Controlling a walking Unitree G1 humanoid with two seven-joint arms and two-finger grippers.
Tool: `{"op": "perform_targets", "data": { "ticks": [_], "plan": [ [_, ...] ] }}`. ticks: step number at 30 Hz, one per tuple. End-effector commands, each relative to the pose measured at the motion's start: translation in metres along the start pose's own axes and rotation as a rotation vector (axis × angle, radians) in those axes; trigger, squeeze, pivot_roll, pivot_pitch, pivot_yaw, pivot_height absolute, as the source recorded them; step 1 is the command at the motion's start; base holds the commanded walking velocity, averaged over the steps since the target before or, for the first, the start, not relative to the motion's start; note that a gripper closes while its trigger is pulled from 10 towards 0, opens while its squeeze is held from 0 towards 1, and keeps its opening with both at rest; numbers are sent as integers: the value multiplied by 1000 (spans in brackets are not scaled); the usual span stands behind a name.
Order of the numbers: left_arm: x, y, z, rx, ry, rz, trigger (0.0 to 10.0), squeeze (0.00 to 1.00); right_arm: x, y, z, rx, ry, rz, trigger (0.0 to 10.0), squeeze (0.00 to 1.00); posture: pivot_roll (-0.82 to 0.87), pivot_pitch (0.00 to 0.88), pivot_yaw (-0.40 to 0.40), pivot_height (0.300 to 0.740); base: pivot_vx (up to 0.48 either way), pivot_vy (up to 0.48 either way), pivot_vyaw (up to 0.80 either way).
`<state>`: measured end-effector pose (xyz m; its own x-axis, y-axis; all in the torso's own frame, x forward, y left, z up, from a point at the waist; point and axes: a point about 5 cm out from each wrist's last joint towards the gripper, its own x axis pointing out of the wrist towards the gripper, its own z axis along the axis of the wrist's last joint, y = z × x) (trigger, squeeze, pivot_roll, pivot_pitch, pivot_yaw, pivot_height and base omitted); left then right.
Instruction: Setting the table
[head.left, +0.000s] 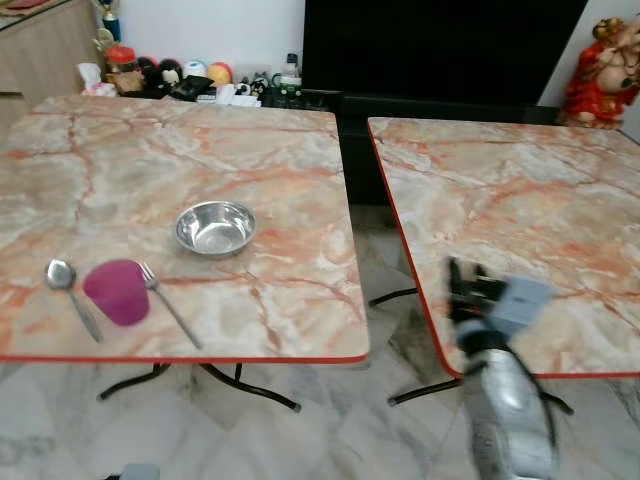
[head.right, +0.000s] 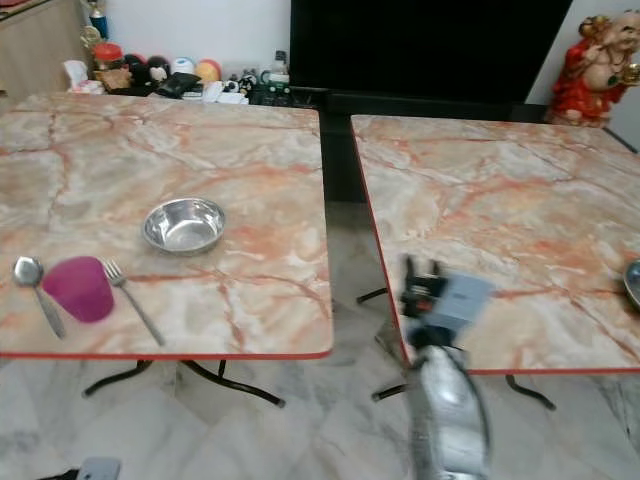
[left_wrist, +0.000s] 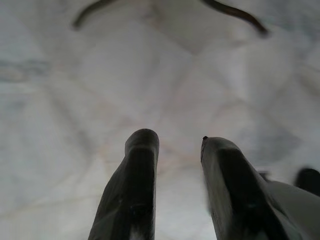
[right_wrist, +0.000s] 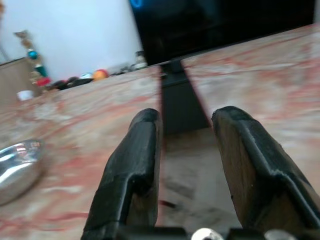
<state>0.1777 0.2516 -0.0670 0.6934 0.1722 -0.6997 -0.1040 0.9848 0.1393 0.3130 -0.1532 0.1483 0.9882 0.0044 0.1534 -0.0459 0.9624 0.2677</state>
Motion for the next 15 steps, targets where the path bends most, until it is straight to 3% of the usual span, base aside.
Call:
{"op": "perform_targets", "data": {
  "ticks": [1, 15],
  "plan": [
    [-3, -3, -11, -20, 38, 1, 10000, 0, -2, -11, 0, -22, 6, -30, 10000, 0, -47, 97, -28, 740, 0, 480, 0],
    [-3, -1, -10, -17, 32, 6, 10000, 0, -2, -8, -2, -28, 15, -24, 10000, 0, -43, 105, -26, 740, 0, 480, 0]
  ]
}}
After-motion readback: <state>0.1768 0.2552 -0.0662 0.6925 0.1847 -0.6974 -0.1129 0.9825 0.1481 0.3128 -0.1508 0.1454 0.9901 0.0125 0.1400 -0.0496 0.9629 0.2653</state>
